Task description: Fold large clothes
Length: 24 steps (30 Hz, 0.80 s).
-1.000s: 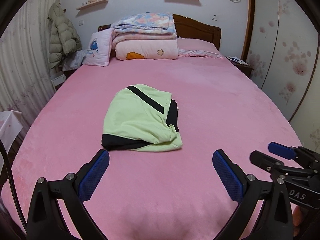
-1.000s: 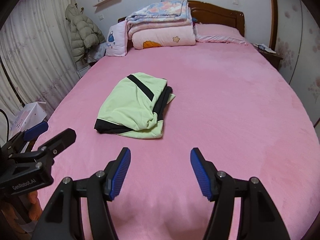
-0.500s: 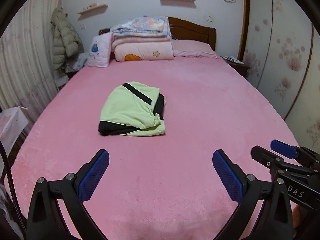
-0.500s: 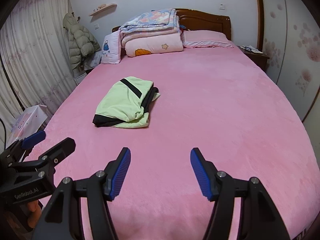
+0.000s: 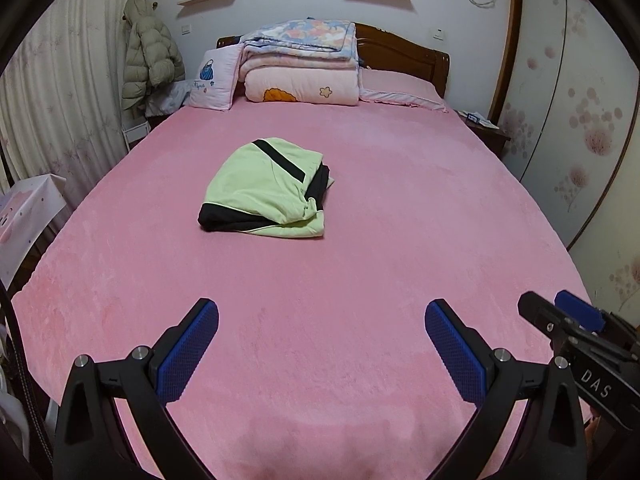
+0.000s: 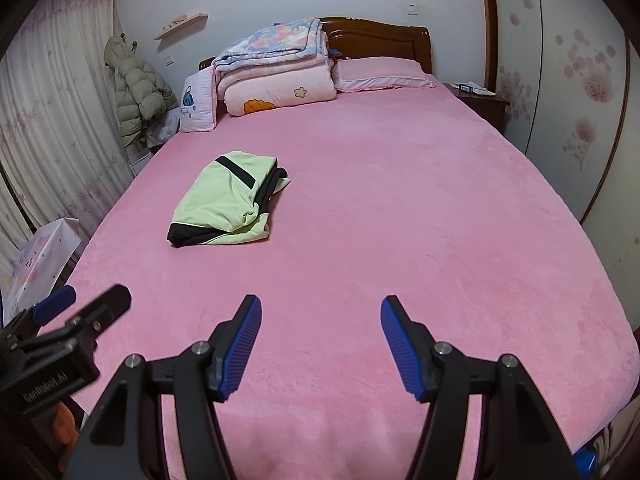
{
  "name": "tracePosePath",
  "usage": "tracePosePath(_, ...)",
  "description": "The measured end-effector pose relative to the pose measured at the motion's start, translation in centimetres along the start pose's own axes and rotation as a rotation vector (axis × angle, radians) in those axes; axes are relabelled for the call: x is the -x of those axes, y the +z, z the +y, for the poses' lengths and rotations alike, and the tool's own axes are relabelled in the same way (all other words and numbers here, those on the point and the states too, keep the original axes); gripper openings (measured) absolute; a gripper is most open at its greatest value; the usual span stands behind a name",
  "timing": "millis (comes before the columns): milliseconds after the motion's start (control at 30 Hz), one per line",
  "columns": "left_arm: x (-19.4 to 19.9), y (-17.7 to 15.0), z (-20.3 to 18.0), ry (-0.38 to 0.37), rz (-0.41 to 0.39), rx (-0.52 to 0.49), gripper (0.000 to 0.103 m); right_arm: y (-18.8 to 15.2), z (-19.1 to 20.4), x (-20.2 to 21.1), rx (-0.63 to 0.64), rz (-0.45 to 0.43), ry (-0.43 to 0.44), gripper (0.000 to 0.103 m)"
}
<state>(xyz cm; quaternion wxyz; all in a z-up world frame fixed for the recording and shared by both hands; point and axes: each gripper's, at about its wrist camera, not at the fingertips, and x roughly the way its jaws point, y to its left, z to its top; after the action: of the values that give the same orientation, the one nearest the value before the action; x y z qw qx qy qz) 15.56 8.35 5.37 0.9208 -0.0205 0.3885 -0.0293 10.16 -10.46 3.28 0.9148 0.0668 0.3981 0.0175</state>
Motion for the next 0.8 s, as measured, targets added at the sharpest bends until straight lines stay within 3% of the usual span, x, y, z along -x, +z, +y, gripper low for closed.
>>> tracePosePath(167,0.4,-0.8,-1.0,0.023,0.015,-0.011,0.103,-0.9,0.0,1.1,0.023,-0.007,0.014,0.062)
tracePosePath(367,0.7,-1.2,-2.1,-0.006,0.023,-0.021,0.102,-1.4,0.3,1.7,0.060,-0.029,-0.015,0.062)
tracePosePath(800,0.7,-1.6,-3.5,-0.009,0.048,-0.039,0.102,-1.8,-1.5,2.0,0.034,-0.032,-0.022,0.062)
